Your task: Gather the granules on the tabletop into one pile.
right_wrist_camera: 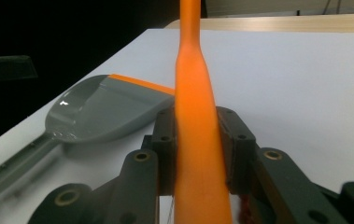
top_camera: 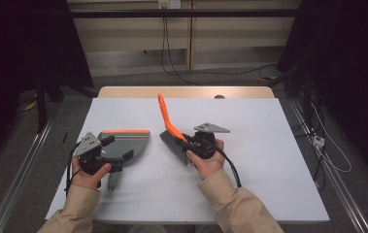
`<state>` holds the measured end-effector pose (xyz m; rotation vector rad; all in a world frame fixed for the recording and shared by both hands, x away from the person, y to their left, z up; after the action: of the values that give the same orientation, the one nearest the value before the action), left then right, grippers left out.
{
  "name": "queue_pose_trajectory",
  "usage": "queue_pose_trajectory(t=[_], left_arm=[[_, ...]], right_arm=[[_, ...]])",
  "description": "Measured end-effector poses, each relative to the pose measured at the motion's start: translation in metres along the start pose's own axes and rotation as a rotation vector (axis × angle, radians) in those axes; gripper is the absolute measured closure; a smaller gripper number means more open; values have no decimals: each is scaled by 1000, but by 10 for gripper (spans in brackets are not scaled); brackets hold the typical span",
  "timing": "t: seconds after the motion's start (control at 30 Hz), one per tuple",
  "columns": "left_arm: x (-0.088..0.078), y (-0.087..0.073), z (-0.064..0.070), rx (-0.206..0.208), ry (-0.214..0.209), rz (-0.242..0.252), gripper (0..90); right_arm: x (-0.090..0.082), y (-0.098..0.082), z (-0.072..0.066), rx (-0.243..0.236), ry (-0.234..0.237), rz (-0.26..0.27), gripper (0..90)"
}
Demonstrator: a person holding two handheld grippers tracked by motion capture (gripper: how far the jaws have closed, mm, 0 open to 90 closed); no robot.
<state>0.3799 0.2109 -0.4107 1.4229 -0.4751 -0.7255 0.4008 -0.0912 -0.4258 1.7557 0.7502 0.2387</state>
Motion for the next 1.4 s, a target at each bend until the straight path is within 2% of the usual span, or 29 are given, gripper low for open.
queue_pose_trajectory(t=[0.07,0.13,0.23,0.27,0.3,0.33,0.5,1.0,1.2,1.33,1.4], left_arm=[[0,0,-1,1,0,-2,58],[-1,0,-1,2,3,-3,58],[-2,0,-2,9,5,-1,58],[-3,0,-2,8,6,-2,58],[-3,0,-2,8,7,-1,58],[-3,0,-2,11,7,-1,58],[-3,0,-1,13,5,-1,58],[0,0,2,20,1,-5,59],[1,-1,3,20,0,-8,59],[2,-1,2,17,1,-6,59],[2,-1,2,16,2,-9,59]], right_arm=[[13,-2,-4,16,13,-5,714],[24,-6,-7,13,9,-27,713],[34,-15,-5,-4,-24,-68,713],[34,-17,-2,-11,-42,-65,712],[33,-17,1,-8,-56,-69,712],[31,-17,5,18,-58,-72,712],[15,-17,14,6,-92,-69,711],[-27,-21,35,47,-145,-34,710],[-29,-20,38,94,-133,-12,713],[-25,-13,36,110,-102,9,713],[-24,-4,34,93,-89,27,713]])
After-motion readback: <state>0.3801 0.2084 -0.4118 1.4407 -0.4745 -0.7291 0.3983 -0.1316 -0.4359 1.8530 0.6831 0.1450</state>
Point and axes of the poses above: each handheld gripper's, and its own axes: x roughly forward along the jaws, y roughly out of its top, z roughly to its right, the point moved 2 cm from there along x, roughly forward along the jaws, and after that the axes turned 13 degrees about z, right-handed, at the moved point
